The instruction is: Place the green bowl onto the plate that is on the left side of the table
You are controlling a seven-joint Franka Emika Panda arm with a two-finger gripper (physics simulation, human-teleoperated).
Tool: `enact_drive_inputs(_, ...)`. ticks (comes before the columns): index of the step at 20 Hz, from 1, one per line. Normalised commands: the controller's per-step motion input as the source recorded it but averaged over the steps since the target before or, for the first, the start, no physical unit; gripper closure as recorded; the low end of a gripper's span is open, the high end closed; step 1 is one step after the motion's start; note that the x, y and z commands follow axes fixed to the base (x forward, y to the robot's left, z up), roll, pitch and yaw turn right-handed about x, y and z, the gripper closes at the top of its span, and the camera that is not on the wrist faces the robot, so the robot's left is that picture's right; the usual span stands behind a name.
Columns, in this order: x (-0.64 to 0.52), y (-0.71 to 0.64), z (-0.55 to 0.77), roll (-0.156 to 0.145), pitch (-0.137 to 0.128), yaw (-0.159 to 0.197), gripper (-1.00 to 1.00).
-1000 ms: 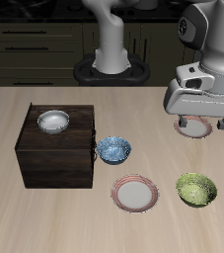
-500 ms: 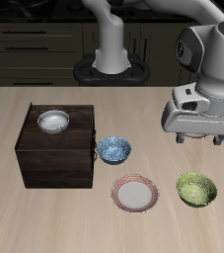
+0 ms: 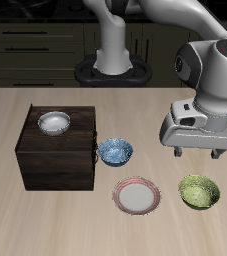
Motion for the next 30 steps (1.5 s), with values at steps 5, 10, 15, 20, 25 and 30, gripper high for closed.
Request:
enact_drive_inputs(5,0.07,-0.04,-0.30,-0.010,0.027,0.011,-1.00)
enact_drive_inputs(10,0.01,0.01,-0.22,-0.006,0.026,-0.014,-1.00)
enact_drive_inputs(15,-0.02,0.02,-0.26,0.006,0.038,-0.002,-1.00)
enact_drive_inputs(20,0.03,-0.04,-0.30,-0.007,0.042,-0.005,-1.00)
enact_drive_inputs(25,0.00,-0.02,-0.27,0.000,0.030,0.005,-1.00)
enact_drive_inputs(30,-0.04,0.00,-0.26,0.004,0.026,0.006,-1.00)
